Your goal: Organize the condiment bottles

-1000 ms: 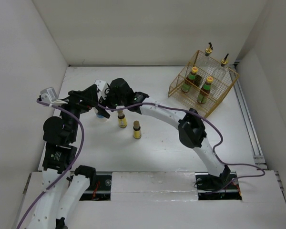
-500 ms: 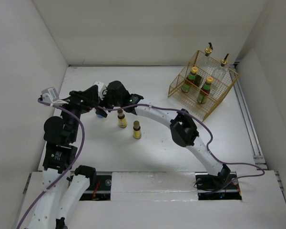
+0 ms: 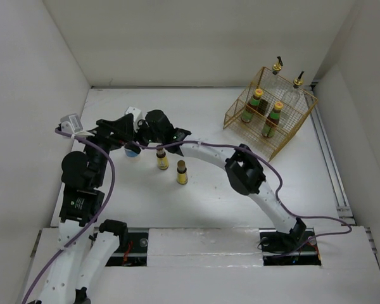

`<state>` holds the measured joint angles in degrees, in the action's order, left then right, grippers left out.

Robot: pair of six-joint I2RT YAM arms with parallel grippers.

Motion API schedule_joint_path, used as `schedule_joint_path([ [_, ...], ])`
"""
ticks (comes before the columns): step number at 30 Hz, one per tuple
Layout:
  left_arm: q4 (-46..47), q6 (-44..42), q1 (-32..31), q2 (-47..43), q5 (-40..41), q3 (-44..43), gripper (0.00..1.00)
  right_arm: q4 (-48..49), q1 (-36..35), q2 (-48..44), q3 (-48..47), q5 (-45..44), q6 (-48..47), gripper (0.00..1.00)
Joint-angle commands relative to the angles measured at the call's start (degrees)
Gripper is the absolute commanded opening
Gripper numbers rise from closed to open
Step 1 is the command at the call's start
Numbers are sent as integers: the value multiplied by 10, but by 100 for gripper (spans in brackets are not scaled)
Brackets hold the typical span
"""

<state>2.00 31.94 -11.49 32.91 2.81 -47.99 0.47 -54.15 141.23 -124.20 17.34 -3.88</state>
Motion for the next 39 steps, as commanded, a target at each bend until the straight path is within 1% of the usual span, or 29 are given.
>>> schedule_joint_path([
  [1,34,-7,3,-1,-11,2,100,140,-2,-111,42,10,13,47],
  [2,34,-7,3,-1,-11,2,100,156,-2,-144,54,10,19,47],
  [3,34,-7,8,-1,-11,2,100,188,5,-158,67,10,26,47],
  [6,34,-7,9,-1,-11,2,100,240,33,-214,117,19,59,47],
  [7,34,-7,9,-1,-11,2,100,269,53,-229,131,25,69,47],
  [8,34,-7,9,-1,-11,2,100,284,63,-244,165,25,80,47],
  [9,34,-7,9,-1,-11,2,100,299,75,-277,185,25,101,47],
  [11,40,-7,9,-1,-18,2,100,340,112,-313,232,30,115,47],
  [12,40,-7,9,-1,-23,2,100,346,123,-349,277,22,115,46],
  [14,40,-7,9,4,-28,2,100,346,160,-386,322,-6,115,46],
  [15,40,-7,9,10,-36,8,100,346,174,-406,371,-14,115,46],
  [16,40,-7,9,10,-36,8,100,346,188,-445,396,-23,115,46],
  [17,45,-7,9,16,-43,13,100,346,216,-465,422,-42,115,46],
  [19,45,-1,9,16,-51,13,100,346,246,-503,489,-64,115,46],
  [20,45,-1,9,22,-56,18,100,346,259,-534,508,-75,115,46],
  [21,50,-1,9,29,-64,18,100,331,285,-546,523,-89,107,46],
  [24,50,4,9,39,-69,18,100,313,332,-574,563,-100,101,45],
  [28,56,4,9,46,-75,18,100,313,375,-583,592,-94,101,45],
  [33,56,4,9,58,-80,18,100,307,399,-577,593,-89,95,43],
  [39,56,4,9,68,-85,18,100,307,410,-577,607,-117,89,43],
])
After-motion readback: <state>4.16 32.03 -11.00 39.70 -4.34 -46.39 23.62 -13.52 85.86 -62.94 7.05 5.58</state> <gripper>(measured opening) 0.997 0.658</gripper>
